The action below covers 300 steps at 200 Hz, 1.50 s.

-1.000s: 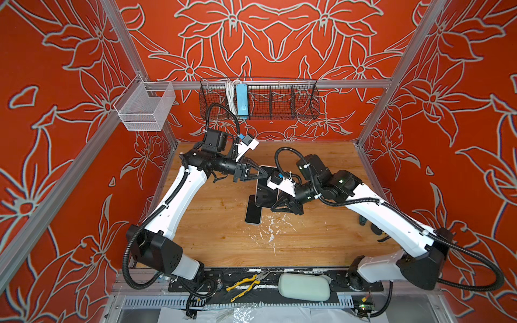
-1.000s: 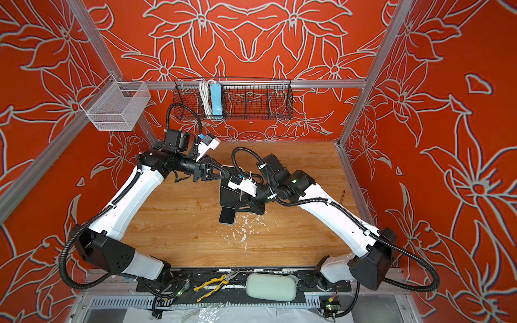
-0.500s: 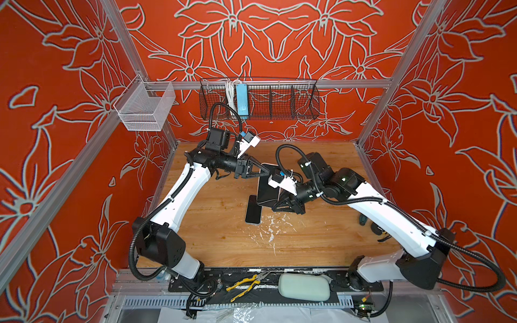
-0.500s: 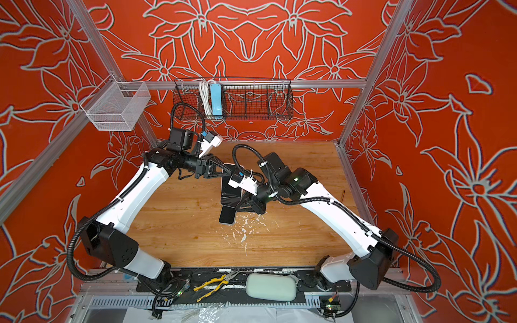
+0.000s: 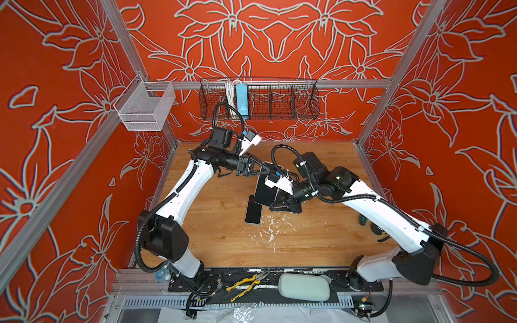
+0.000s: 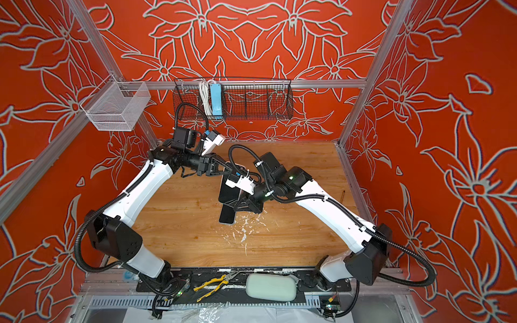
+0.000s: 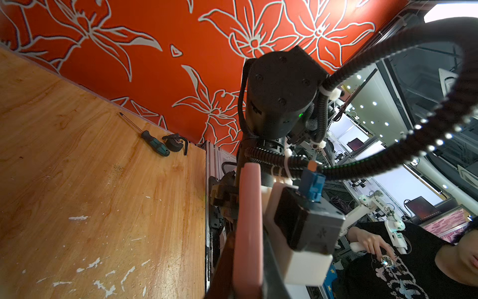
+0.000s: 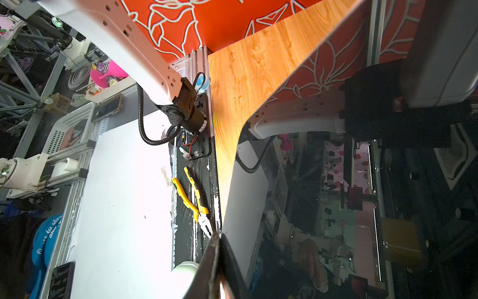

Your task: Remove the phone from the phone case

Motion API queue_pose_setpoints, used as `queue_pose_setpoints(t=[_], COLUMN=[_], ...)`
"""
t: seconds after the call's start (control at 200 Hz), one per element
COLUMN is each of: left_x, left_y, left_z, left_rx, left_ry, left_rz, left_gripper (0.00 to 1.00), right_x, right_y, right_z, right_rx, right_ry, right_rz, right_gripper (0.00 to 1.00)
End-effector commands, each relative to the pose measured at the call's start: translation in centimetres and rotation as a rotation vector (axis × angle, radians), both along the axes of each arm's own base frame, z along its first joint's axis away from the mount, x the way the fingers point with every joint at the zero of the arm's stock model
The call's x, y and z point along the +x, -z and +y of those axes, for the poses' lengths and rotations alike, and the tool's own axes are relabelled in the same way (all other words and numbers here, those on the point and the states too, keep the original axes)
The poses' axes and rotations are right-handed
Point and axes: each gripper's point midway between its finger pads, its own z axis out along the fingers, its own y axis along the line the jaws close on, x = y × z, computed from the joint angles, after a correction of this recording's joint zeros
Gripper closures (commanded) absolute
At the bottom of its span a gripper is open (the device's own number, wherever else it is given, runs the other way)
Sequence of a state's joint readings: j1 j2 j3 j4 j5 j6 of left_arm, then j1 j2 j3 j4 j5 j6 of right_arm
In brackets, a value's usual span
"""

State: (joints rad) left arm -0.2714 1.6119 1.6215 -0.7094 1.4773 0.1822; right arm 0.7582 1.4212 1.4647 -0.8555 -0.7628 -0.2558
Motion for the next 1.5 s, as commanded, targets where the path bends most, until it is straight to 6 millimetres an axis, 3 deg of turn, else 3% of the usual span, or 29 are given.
queue_pose_setpoints(t=[0.0,0.616,0.946,1.131,1.496], left_x=[2.4,3.2,2.5,3.0,7.2], left_y=[1.3,2.0,0.9,0.8,0.5], left_z=[-1.4,-3.3,-3.3,-2.9,-0.7], left_rx=[0.06,0.053,0.049,0.119,0.221], left_ry=[-0.056,-0.012,-0.019,-0.117,-0.506], left_rz=[-0.091,-0.06,-0.087,-0.09,0.142], left_gripper=[1.0,1.0,1.0,1.0,1.0], right_x=[-2.3,-1.9,-1.0,-0.9,3.0], right_y=[-3.2,-4.0,-3.7,-3.9,-5.5], right_z=[2.9,3.7,3.2,1.9,-3.0], right_rx=[0.14,0.134,0.122,0.153,0.384], right_ry=[-0.18,-0.178,-0.112,-0.056,0.207], right_rz=[-0.118,-0.228,-0.267,-0.242,-0.042], right_gripper=[0.85,0.86,0.88,0.86,0.72])
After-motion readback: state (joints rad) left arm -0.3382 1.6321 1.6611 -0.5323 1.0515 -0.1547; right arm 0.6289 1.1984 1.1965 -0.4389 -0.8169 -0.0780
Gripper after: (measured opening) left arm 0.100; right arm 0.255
